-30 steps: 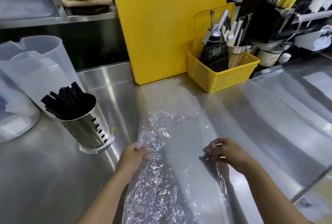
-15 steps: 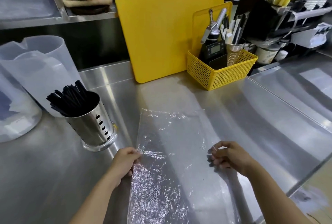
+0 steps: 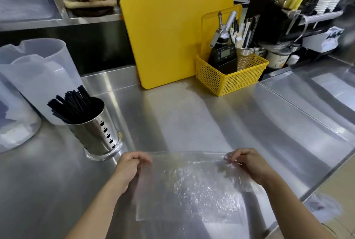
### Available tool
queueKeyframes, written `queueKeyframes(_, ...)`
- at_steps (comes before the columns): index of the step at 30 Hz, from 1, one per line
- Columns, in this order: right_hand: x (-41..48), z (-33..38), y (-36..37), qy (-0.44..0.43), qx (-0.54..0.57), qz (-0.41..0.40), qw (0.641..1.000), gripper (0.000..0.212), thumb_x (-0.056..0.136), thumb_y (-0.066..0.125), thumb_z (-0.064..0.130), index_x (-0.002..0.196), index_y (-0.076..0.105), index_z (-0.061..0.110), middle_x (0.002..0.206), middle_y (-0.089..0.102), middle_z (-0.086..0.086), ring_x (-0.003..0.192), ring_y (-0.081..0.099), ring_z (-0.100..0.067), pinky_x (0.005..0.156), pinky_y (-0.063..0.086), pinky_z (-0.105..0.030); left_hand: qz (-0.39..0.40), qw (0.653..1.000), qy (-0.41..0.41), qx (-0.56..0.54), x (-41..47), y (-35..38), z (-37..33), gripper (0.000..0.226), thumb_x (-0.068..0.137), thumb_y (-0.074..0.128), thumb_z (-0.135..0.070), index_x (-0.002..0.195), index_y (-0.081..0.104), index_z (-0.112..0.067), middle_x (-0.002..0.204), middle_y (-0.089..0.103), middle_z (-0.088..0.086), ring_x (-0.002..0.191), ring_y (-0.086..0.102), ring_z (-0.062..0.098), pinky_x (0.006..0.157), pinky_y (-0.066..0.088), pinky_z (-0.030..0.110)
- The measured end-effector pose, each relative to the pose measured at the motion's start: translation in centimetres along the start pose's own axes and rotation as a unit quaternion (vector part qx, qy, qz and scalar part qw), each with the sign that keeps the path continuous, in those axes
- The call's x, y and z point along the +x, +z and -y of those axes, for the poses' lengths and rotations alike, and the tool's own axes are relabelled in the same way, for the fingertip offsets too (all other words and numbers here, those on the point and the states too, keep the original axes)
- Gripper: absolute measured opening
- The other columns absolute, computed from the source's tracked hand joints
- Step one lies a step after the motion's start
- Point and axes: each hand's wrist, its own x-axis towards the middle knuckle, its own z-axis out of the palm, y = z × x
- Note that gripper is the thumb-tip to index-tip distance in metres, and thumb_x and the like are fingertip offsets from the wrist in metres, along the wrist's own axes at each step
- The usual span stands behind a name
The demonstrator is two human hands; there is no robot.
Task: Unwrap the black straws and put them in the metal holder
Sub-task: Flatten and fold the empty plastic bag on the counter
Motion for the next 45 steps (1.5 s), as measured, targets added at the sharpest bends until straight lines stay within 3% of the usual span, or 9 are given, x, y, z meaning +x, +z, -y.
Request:
queueKeyframes(5, 0.1, -0.6, -0.5, 0.013, -0.005, -0.032, 0.999, 0.046, 0.076, 0.036, -0.023, 0.055, 0.068, 0.003, 0.063, 0.057, -0.018, 0.044, 0.033, -0.015, 0.042, 0.022, -0.019, 0.063, 0.992, -0.017, -0.106, -1.0, -0.2, -0.5, 0.036, 0.088, 0.038, 0.007, 0.076, 0.07, -0.007, 0.073, 0.069, 0.006, 0.06, 0.065, 0.013, 0.056, 0.054, 0.027)
queueKeyframes(9, -0.1, -0.5, -0.3, -0.033, -0.064, -0.065, 0.995, 0.044, 0.073, 0.04, -0.021, 0.056, 0.07, 0.007, 0.06, 0.053, -0.013, 0.053, 0.042, -0.02, 0.045, 0.036, -0.018, 0.064, 0.992, -0.016, -0.105, -1.5, -0.3, -0.3, 0.016, 0.073, 0.065, -0.015, 0.088, 0.069, -0.012, 0.084, 0.065, 0.006, 0.075, 0.06, 0.021, 0.078, 0.05, 0.041)
queueKeyframes(12, -0.6, 1.5, 1.1, -0.127, -0.189, -0.095, 0.969, 0.02, 0.074, 0.058, -0.007, 0.072, 0.07, 0.008, 0.081, 0.065, -0.007, 0.077, 0.057, -0.02, 0.07, 0.047, -0.021, 0.034, 0.999, 0.037, -0.02, -1.6, 0.2, -0.6, 0.032, 0.071, 0.07, 0.005, 0.094, 0.064, -0.016, 0.096, 0.064, 0.006, 0.079, 0.059, 0.021, 0.07, 0.053, 0.03)
queueKeyframes(17, -0.9, 4.0, 4.0, -0.117, -0.351, 0.127, 0.92, 0.031, 0.077, 0.067, 0.004, 0.102, 0.062, 0.021, 0.1, 0.064, 0.004, 0.097, 0.059, -0.011, 0.084, 0.048, -0.024, 0.071, 0.991, 0.102, -0.049, -1.8, 0.9, -1.6, 0.034, 0.071, 0.066, 0.014, 0.088, 0.062, -0.015, 0.09, 0.061, 0.005, 0.075, 0.056, 0.016, 0.054, 0.052, 0.018)
queueKeyframes(21, -0.7, 4.0, 6.4, -0.035, -0.28, 0.241, 0.929, 0.036, 0.076, 0.063, -0.006, 0.104, 0.058, 0.015, 0.075, 0.066, 0.002, 0.07, 0.062, -0.014, 0.064, 0.048, -0.019, 0.12, 0.982, 0.136, -0.05, -2.1, 0.9, -2.4, 0.035, 0.058, 0.067, -0.004, 0.09, 0.062, -0.018, 0.09, 0.063, 0.001, 0.066, 0.058, 0.003, 0.058, 0.049, 0.017)
queueKeyframes(28, -0.3, 2.7, 6.5, -0.074, -0.125, 0.141, 0.979, 0.028, 0.073, 0.066, -0.01, 0.087, 0.063, 0.015, 0.053, 0.062, 0.005, 0.056, 0.06, -0.016, 0.058, 0.046, -0.029, -0.028, 0.977, 0.025, -0.211, -1.0, -2.2, -2.6, 0.003, 0.088, 0.055, -0.02, 0.086, 0.057, -0.022, 0.087, 0.059, 0.005, 0.066, 0.058, 0.011, 0.062, 0.044, 0.026)
queueKeyframes(34, -0.5, 1.5, 8.7, -0.063, 0.063, 0.067, 0.994, 0.027, 0.072, 0.063, -0.015, 0.088, 0.061, 0.006, 0.063, 0.061, -0.008, 0.052, 0.062, -0.016, 0.045, 0.045, -0.024, 0.129, 0.948, -0.159, -0.244, -4.0, 0.6, -0.4, 0.057, 0.083, 0.038, -0.061, 0.104, 0.059, -0.012, 0.095, 0.064, 0.012, 0.082, 0.06, 0.025, 0.064, 0.046, 0.033)
queueKeyframes(39, -1.3, 0.7, 8.8, -0.061, 0.053, 0.053, 0.995, 0.022, 0.072, 0.063, -0.013, 0.078, 0.062, 0.007, 0.06, 0.063, -0.003, 0.052, 0.061, -0.012, 0.045, 0.046, -0.02, 0.085, 0.99, -0.076, -0.086, -4.5, 1.7, 0.2, 0.026, 0.078, 0.068, -0.019, 0.102, 0.061, -0.009, 0.098, 0.068, 0.012, 0.078, 0.064, 0.019, 0.065, 0.053, 0.033)
queueKeyframes(45, -2.2, 0.2, 7.6, -0.032, -0.04, 0.056, 0.997, 0.016, 0.075, 0.067, 0.0, 0.068, 0.061, 0.014, 0.064, 0.064, -0.001, 0.058, 0.056, -0.011, 0.055, 0.036, -0.026, 0.053, 0.998, 0.003, 0.031, -4.6, 0.7, -0.6, 0.017, 0.073, 0.07, -0.032, 0.072, 0.06, -0.018, 0.064, 0.061, -0.007, 0.063, 0.055, 0.012, 0.06, 0.039, 0.027)
